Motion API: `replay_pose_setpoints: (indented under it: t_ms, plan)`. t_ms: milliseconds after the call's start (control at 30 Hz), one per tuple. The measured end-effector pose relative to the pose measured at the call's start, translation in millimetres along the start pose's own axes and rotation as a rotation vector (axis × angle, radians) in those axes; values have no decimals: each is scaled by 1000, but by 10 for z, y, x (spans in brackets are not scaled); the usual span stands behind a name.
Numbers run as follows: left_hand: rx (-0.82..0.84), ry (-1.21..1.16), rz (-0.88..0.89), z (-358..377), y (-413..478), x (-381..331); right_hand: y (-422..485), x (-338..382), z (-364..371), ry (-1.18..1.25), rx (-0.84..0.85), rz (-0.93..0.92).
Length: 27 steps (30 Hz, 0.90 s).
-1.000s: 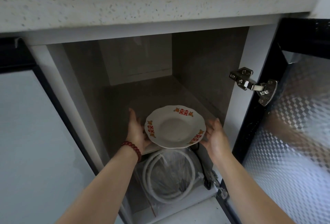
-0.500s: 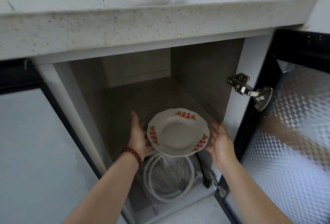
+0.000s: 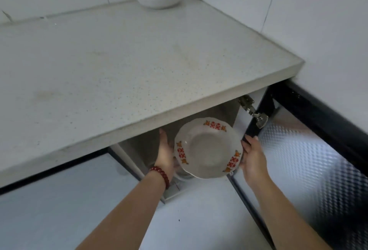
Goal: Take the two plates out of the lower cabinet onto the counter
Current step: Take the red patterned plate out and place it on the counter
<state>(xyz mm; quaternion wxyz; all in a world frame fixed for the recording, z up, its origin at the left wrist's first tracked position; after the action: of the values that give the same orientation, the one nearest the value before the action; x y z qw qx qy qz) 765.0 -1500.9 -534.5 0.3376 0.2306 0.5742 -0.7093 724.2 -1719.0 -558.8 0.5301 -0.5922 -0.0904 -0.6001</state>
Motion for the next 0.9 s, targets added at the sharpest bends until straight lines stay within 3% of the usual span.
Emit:
replay_pose_setpoints:
  t_ms: [300,500,667,900]
  plan:
    - [-32,73,-208,261,-1058,-187,-1100,725,-305,-123,-162,40]
    - [36,152,-326,546,-1628,-445,-1781,1370,-481,-212,-289,-14]
    - [107,122,-324,750,-2012,-848,-2220,1917,-421,-205,-306,-85]
    - [217,53,-236,791,-2362,-1629,-2577,2359,11,-14,-330,-115]
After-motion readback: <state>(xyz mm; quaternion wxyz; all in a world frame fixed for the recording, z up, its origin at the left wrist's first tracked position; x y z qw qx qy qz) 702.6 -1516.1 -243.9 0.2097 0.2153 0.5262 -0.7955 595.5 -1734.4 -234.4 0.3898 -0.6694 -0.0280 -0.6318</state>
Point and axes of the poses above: each hand's wrist, its own y-axis towards the middle knuckle, its own z-axis out of the palm, x = y × z, the point moved 6 cm from there along y, towards the middle knuckle, and after that the axes turned 1 degree about x, right-handed, at the moved point
